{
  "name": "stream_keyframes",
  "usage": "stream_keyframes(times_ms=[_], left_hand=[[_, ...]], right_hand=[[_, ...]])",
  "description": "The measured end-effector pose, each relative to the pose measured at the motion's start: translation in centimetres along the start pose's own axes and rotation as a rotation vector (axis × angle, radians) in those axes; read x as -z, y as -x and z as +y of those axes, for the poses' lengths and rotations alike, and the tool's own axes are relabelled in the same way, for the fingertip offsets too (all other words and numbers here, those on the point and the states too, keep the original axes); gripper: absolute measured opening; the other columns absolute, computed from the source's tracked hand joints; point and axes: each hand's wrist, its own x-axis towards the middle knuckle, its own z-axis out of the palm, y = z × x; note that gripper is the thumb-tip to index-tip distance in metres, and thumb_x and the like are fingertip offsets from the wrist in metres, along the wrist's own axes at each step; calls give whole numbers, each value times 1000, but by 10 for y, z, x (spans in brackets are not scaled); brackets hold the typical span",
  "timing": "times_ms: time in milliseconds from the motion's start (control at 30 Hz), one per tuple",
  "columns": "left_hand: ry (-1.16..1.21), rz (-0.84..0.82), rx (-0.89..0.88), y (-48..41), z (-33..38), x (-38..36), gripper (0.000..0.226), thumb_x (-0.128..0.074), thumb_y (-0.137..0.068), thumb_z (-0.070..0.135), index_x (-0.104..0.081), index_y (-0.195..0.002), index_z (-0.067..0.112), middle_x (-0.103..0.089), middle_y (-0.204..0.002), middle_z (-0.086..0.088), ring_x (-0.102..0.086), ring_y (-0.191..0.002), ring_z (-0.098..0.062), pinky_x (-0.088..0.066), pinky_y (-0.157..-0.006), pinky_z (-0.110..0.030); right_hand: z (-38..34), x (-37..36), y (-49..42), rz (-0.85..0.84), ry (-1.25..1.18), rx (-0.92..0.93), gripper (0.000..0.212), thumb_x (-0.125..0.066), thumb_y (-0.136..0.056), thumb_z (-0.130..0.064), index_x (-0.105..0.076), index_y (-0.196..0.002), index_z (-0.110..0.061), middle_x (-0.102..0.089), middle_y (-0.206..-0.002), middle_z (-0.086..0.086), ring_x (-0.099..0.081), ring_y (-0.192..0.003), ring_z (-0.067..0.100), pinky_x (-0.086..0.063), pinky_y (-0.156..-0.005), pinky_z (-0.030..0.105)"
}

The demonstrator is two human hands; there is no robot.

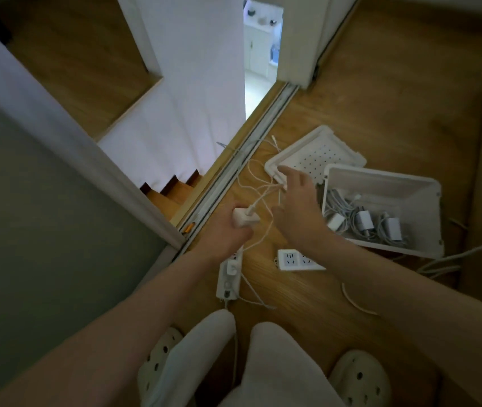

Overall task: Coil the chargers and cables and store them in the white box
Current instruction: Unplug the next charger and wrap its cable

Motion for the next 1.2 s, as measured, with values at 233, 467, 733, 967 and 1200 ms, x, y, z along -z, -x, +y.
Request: stream_keyframes(times_ms=[233,467,733,967,1200], left_hand=[[344,100,15,41,57,19,43,-67,-77,0,-52,-113,19,-56,-99,1,-56,-89,-16,-49,-68,-25],[768,174,155,66,98,29,60,-69,-80,11,-42,-133,5,-53,-111,-15,-57,-87,-23,-49,-48,-25],[734,231,97,90,152,35,48,-64,-87,20,-44,-129,9,-53,-105,-10,-53,-91,-20,-51,-73,-31],[318,141,-85,117,185,26,46,-60,-89,34,-40,-124,14,-53,-106,-8,-56,-87,-16,-53,-74,-32],[719,29,-34,136,208,31,21,-48,-95,18,-47,-115,12,-51,-100,-14,-52,-90,-25,-49,-83,-39]], right_hand=[[-28,70,25,-274,141,130,25,-45,-97,-26,-63,-96,-8,-65,-85,2,-54,-71,14,-41,-55,16],[-60,140,55,-176,30,172,28,-42,-97,-33,-62,-90,-14,-50,-64,-3,-45,-54,7,-33,-51,18],[-88,196,88,99,232,316,29,-39,-99,-31,-63,-92,-16,-50,-59,-10,-41,-44,2,-31,-40,12],[-125,233,119,555,127,418,27,-45,-97,-29,-68,-99,-14,-55,-60,-11,-44,-46,1,-28,-46,11],[-159,238,145,206,-69,474,23,-41,-98,-23,-64,-96,-22,-59,-65,12,-41,-49,17,-34,-46,26]])
